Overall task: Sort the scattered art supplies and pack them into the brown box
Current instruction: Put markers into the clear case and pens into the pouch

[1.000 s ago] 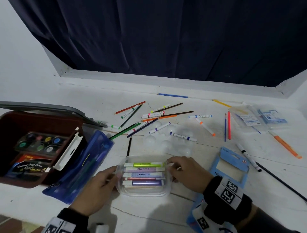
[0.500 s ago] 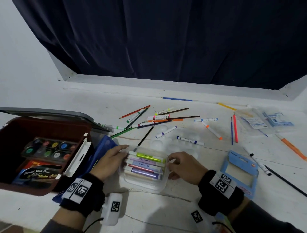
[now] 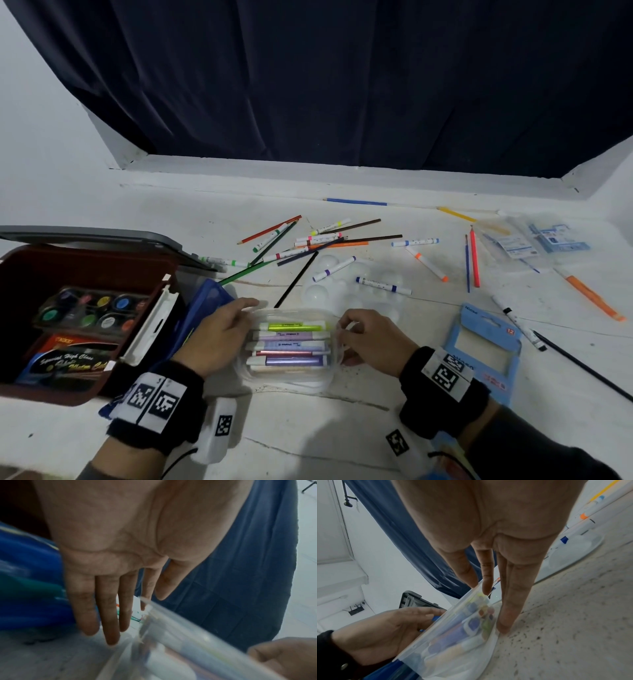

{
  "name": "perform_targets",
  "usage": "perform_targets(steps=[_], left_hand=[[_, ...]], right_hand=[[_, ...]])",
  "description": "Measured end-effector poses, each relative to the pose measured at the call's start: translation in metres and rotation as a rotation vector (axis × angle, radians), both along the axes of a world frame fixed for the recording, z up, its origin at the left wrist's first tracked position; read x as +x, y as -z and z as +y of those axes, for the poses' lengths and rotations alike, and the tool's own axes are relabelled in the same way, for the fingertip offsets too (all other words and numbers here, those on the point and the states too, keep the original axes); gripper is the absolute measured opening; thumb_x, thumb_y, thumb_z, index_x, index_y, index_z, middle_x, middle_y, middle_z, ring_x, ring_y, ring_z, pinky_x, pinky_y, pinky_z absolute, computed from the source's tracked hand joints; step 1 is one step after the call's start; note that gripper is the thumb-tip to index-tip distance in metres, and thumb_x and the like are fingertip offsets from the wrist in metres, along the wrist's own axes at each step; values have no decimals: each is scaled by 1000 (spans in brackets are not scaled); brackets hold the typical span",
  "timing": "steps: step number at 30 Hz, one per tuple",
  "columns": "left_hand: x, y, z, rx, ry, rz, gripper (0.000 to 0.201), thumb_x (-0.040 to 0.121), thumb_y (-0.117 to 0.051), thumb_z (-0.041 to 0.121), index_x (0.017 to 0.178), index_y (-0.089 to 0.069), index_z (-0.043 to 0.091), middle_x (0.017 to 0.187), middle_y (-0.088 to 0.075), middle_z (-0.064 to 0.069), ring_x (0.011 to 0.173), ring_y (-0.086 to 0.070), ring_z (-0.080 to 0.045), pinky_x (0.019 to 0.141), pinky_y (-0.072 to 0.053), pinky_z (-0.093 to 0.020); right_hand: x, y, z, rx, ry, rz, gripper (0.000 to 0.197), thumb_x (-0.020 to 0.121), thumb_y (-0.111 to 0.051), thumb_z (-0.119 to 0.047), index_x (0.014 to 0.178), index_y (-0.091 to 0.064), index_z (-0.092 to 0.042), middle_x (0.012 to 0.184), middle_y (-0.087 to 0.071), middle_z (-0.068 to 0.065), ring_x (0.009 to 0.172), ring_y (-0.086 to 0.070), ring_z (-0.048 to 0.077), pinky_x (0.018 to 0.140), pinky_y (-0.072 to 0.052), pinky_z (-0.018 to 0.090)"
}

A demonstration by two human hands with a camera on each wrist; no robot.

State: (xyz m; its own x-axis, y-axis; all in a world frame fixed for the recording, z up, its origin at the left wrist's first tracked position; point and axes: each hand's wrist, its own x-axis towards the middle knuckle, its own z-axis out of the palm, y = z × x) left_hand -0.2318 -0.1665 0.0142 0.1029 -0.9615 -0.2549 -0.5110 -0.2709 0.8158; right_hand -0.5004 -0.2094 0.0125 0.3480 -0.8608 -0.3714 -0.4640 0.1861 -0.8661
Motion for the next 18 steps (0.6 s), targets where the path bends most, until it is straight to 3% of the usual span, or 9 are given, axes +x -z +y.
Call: perform_targets(steps=[2,5,7,11,15,17,18], left_hand=[[4,0,11,-33,-30,-29,29,103,-50,20,106,-60,47,118,-67,11,114,-59,-6,104,-45,-31],[0,-2,25,-65,-9,-29,33,103,-49,16,105,-60,47,113,-65,21,111,-58,2,93,-43,-20],[0,1,25,-73,-6,-71,31,103,-50,15,110,-61,43,114,-65,20,111,-59,-4,101,-42,-26],[5,5,12,-69,-24,-165,31,102,-49,11,129,-62,21,124,-65,3,120,-57,-18,110,-40,-34],[2,2,9,-50,33,-226,28,102,-47,11,101,-59,36,102,-65,15,98,-61,-7,93,-43,-27],[-1,1,13,-72,50,-244,16,100,-54,17,111,-61,26,112,-63,3,106,-61,-14,97,-48,-37],[-2,1,16,-88,62,-263,25,99,-57,19,124,-60,21,124,-60,-2,115,-59,-19,102,-47,-42]], right_hand=[[0,0,0,-5,-8,2,11,94,-58,-13,83,-59,-11,78,-70,10,66,-72,20,66,-61,31],[-1,0,1,-9,-16,6,10,93,-58,-14,84,-60,-10,79,-71,10,67,-73,20,70,-61,32],[0,1,0,-3,-6,-5,10,92,-60,-14,84,-61,-8,80,-71,11,69,-73,22,72,-62,35],[11,3,0,23,6,-35,9,92,-61,-12,85,-62,-5,83,-73,15,73,-74,25,75,-62,39],[17,3,0,19,-10,-34,9,92,-62,-15,87,-62,-6,85,-74,15,78,-74,26,79,-61,41],[11,2,1,-24,-44,-7,10,91,-63,-20,89,-62,-9,83,-74,10,79,-74,23,81,-61,42],[5,1,3,-58,-66,12,11,91,-63,-23,89,-63,-12,83,-74,6,78,-74,20,80,-61,41]])
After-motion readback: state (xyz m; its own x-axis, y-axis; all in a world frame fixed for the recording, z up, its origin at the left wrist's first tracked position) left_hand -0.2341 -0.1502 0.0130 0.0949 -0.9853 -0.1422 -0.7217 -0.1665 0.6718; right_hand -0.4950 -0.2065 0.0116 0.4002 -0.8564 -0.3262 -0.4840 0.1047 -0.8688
